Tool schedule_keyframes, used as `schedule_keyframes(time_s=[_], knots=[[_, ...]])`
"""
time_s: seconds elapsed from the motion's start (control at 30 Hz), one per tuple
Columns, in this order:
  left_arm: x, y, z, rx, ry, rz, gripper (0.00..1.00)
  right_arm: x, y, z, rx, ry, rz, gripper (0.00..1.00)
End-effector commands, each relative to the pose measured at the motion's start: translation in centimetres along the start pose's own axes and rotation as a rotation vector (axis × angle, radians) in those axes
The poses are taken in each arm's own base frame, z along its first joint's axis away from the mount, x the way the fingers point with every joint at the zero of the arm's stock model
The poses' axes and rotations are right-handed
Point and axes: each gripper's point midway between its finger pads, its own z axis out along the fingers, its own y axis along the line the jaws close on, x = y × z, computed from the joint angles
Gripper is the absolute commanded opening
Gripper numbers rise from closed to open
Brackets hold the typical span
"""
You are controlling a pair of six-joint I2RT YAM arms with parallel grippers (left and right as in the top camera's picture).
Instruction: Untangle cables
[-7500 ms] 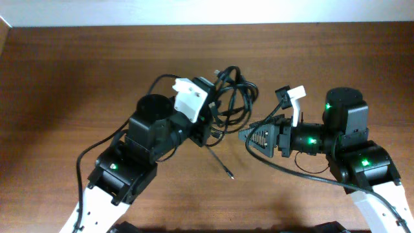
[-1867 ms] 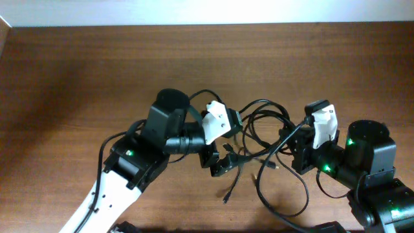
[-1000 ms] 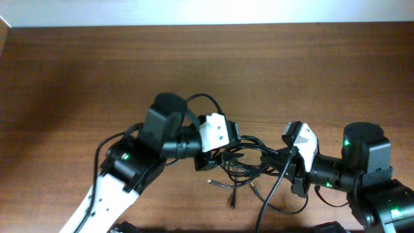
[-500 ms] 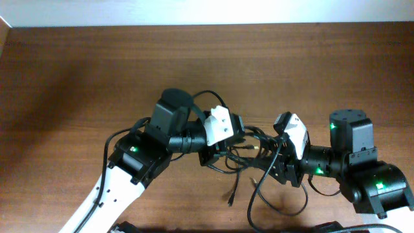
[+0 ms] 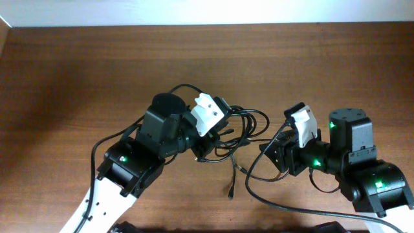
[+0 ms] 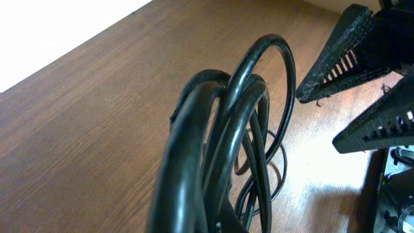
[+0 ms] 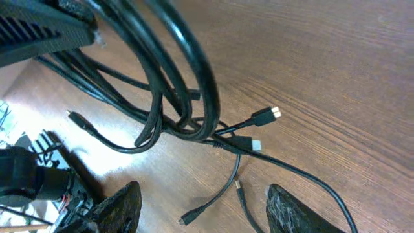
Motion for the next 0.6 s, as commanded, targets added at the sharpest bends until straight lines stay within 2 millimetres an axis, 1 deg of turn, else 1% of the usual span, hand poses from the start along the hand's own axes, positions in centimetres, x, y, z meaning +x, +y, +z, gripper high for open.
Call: schedule_keyframes(time_s=[0.0,0.07,0.13,0.17,0.2,0.27,0.3,0.33,0.4,0.47,0.5,0.53,0.57], knots=[[-1.1,-0.2,-1.0,-0.003,-0.036,-0.002,0.00,-1.1,-0.3,-0.7,0.034,-0.039,-0.001,0.61],[-1.1,-0.2,-1.0,-0.003,-0.036,-0.002,0.00,-2.0,-0.9,-1.6,0.099,-0.073,-0.003,0.61],[-1.2,-0.2,-1.0,-0.003,-0.037,0.001,0.00,-2.6,-2.8,-2.7,0.236,-0.115,0.040,0.61],[-1.3,-1.3,-1.0,0.059,-0.050,0.058,0.00,-2.7,-3.6,-3.3,0.292,-0.130,0.043,0.61],[-1.6,-2.7,-1.2,0.136,-0.069,0.111,0.00,-2.8,-4.0,-3.5,0.317,-0.136,0.045,0.61],[-1.9,-4.6,-1.6,0.249,-0.106,0.183,0.00,-2.8,-5.2,-4.2,0.373,-0.156,0.101,0.61],[-2.0,-5.0,-1.7,0.272,-0.115,0.203,0.00,-2.8,-5.3,-4.3,0.368,-0.159,0.110,0.60],[-2.0,-5.0,-1.7,0.270,-0.116,0.206,0.00,-2.9,-4.9,-4.2,0.336,-0.160,0.116,0.61],[-2.1,-4.5,-1.6,0.245,-0.114,0.208,0.00,-2.9,-3.7,-3.8,0.255,-0.156,0.108,0.61],[-1.9,-3.4,-1.3,0.177,-0.095,0.197,0.00,-2.6,-2.7,-3.5,0.193,-0.141,0.111,0.60],[-1.7,-2.0,-1.1,0.101,-0.074,0.131,0.00,-2.3,-2.1,-3.4,0.163,-0.128,0.116,0.60],[-1.5,0.1,-1.0,-0.017,-0.051,0.020,0.00,-1.9,-1.3,-3.3,0.115,-0.111,0.121,0.57],[-1.4,1.2,-1.1,-0.078,-0.046,-0.042,0.00,-1.9,-0.8,-3.2,0.082,-0.107,0.122,0.55]])
